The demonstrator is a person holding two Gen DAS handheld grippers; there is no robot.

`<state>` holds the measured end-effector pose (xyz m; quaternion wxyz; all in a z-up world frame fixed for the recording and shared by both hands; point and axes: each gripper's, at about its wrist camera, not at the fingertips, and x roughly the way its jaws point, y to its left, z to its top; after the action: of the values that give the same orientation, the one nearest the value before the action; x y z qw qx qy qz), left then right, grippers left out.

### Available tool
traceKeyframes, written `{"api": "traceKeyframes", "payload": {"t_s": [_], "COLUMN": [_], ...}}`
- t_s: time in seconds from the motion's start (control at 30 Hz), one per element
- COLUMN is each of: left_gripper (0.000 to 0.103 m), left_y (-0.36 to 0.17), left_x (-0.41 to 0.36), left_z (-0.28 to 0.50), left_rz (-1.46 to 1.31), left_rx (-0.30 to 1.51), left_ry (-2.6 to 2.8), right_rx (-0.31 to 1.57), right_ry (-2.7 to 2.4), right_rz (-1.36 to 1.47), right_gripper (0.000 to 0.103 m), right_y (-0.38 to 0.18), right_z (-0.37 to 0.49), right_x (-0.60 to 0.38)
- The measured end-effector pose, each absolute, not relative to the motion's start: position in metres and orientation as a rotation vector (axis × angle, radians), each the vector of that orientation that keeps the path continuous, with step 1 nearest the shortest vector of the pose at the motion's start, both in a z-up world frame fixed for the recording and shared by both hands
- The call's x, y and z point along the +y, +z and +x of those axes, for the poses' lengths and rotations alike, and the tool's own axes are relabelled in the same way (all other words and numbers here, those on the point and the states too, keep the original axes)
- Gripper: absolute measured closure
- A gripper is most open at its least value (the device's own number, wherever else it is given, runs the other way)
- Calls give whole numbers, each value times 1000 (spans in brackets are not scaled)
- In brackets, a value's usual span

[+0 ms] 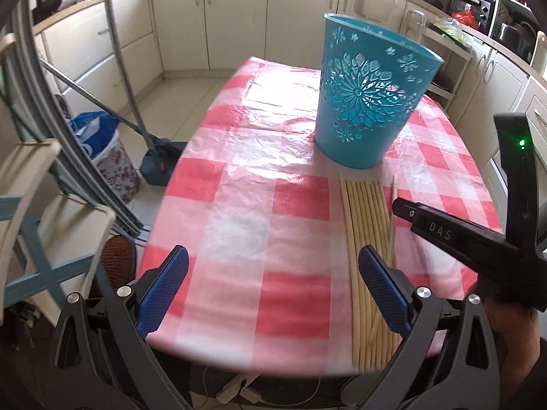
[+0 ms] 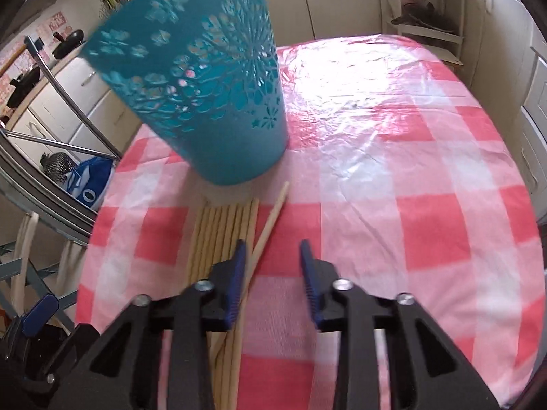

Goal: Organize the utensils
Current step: 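Move both tools toward the wooden sticks beside the teal basket, then close the left tool on one wooden stick and lift it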

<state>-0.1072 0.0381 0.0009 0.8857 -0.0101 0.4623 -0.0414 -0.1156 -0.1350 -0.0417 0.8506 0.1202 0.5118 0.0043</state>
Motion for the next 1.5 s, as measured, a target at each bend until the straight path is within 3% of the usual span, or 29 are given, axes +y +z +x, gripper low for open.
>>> {"api": "traceKeyframes", "payload": {"t_s": [0.4, 0.57, 0.8, 1.0, 1.5], "left_gripper": [9, 30, 36, 48, 48], "left_y": [-26, -40, -43, -43, -37], "left_x": [1, -12, -14, -16, -8], "left_z": [-56, -45, -39, -33, -29], "left_rz": [13, 43, 61, 93, 111], "left_rx": [1015, 1045, 1037, 1033, 1015], "left_ry": [-167, -192, -190, -179, -157], "right_rx": [1116, 1123, 1129, 1130, 1131], "right_ry": [219, 211, 214, 220, 225], "right_rz": [-66, -79, -119, -135, -127], "right_gripper": [87, 92, 92, 92, 91], "right_y": [-34, -30, -35, -36, -38], "right_z": [-106, -108, -107, -107, -103], "right_x": [-131, -139, -138, -137, -139]}}
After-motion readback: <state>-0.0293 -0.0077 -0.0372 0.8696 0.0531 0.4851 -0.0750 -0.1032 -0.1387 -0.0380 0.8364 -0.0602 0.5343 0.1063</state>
